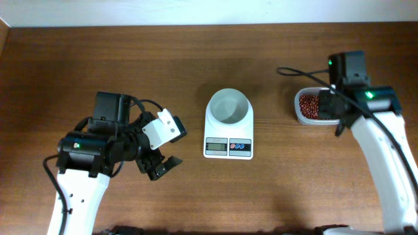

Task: Scoop and weigh 50g on scale
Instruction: 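Lower the scoop into the red beans with the right gripper and scoop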

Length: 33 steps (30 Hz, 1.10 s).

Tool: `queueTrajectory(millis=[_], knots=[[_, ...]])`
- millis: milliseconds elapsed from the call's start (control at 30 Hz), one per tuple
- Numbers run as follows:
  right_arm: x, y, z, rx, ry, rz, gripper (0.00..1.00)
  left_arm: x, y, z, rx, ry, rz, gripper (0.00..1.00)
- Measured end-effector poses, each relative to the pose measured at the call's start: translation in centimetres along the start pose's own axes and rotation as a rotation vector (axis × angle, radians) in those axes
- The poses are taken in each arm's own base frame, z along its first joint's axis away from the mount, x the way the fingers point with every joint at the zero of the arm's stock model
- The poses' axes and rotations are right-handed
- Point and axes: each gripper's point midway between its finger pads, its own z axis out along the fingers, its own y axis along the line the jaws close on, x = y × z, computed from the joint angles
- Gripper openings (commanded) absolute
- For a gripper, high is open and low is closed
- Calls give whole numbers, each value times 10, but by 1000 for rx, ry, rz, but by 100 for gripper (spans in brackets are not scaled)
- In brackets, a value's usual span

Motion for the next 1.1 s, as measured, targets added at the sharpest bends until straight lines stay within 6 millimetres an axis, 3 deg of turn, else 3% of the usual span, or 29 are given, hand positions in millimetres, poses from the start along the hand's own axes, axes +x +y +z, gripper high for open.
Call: queueTrajectory(millis=[133,267,400,667,1100], knots=[[-13,14,35,-2,14,-84,4,0,0,0,1,1,-1,99],[-5,18,63,4,89,-144,4,0,0,0,1,1,-1,99],[7,7,91,18,173,-159,4,0,0,0,1,1,-1,99],[9,-2,97,-6,185,-204,4,0,0,0,1,1,-1,99],[35,-8,100,-319,264,-47,4,0,0,0,1,1,-1,99]])
